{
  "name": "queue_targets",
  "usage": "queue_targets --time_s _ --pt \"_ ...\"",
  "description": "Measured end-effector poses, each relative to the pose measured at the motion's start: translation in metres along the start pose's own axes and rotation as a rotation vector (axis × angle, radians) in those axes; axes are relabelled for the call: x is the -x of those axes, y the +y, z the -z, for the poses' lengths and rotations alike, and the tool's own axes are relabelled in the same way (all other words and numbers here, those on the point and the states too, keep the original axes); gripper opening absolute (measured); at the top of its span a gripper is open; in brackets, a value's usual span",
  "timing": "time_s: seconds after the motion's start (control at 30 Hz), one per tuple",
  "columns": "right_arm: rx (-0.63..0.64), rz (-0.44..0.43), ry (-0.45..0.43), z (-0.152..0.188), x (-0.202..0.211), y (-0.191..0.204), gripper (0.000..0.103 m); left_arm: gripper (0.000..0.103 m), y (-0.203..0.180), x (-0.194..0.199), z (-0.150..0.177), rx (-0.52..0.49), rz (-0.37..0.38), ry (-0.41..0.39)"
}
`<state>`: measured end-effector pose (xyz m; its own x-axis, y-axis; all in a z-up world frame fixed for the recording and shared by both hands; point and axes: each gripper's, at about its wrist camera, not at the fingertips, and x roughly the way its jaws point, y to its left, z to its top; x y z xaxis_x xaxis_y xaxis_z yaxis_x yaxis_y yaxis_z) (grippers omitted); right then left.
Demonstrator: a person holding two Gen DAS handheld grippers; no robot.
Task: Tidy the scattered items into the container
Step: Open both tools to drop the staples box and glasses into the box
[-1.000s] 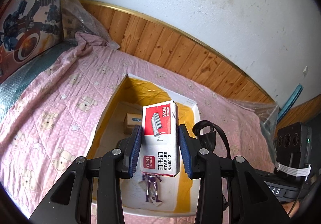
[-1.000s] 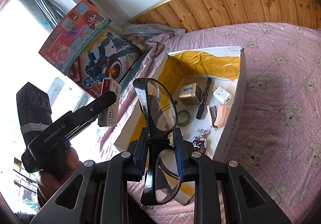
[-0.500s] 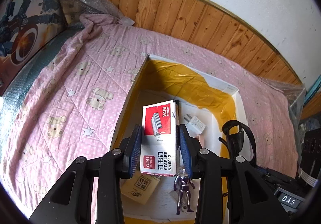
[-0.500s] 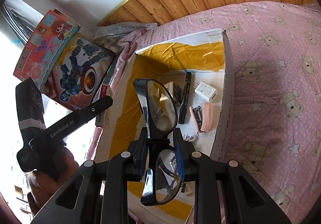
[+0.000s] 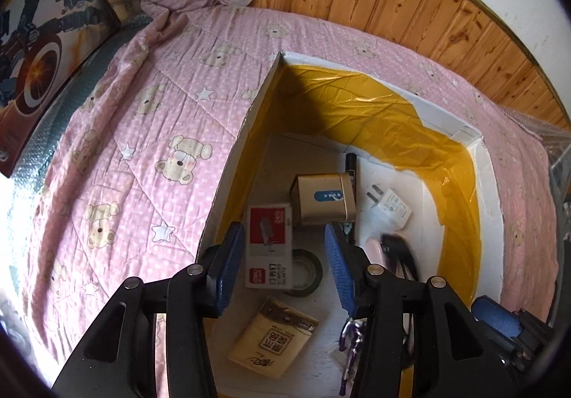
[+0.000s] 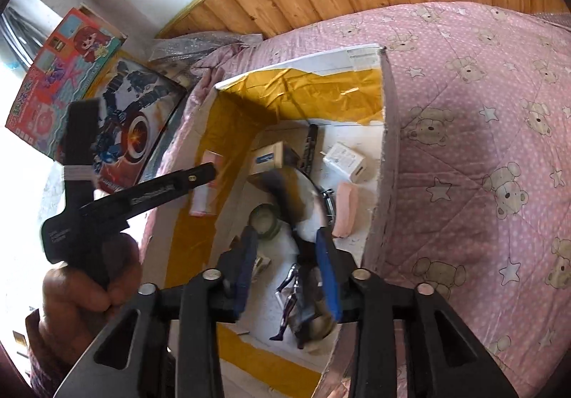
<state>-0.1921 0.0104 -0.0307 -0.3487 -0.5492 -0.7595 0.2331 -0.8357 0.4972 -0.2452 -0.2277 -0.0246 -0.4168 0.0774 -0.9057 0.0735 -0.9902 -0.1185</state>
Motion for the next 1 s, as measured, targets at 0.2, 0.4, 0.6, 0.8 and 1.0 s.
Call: queue_targets --time_s 0.2,0.4,0.6,0.8,1.0 --pt "0.038 0.004 -0.015 0.006 0.011 0.010 0.054 0.051 -0.002 0.006 0.005 -0.007 -0.017 0.003" --pt "0.054 -0.003 -0.005 0.013 0.018 0.015 0.060 0.052 -0.002 0.015 0.008 -0.014 -0.023 0.003" --pt "0.138 0.041 -0.016 0.023 0.028 0.024 0.067 0.053 -0.006 0.028 0.014 -0.022 -0.028 -0.008" --pt "0.295 0.145 -0.043 0.041 0.037 0.036 0.073 0.053 -0.019 0.057 0.031 -0.073 -0.077 -0.080" --pt "0.422 0.208 -0.039 0.059 0.041 0.043 0.074 0.053 -0.028 0.097 0.060 -0.094 -0.096 -0.169"
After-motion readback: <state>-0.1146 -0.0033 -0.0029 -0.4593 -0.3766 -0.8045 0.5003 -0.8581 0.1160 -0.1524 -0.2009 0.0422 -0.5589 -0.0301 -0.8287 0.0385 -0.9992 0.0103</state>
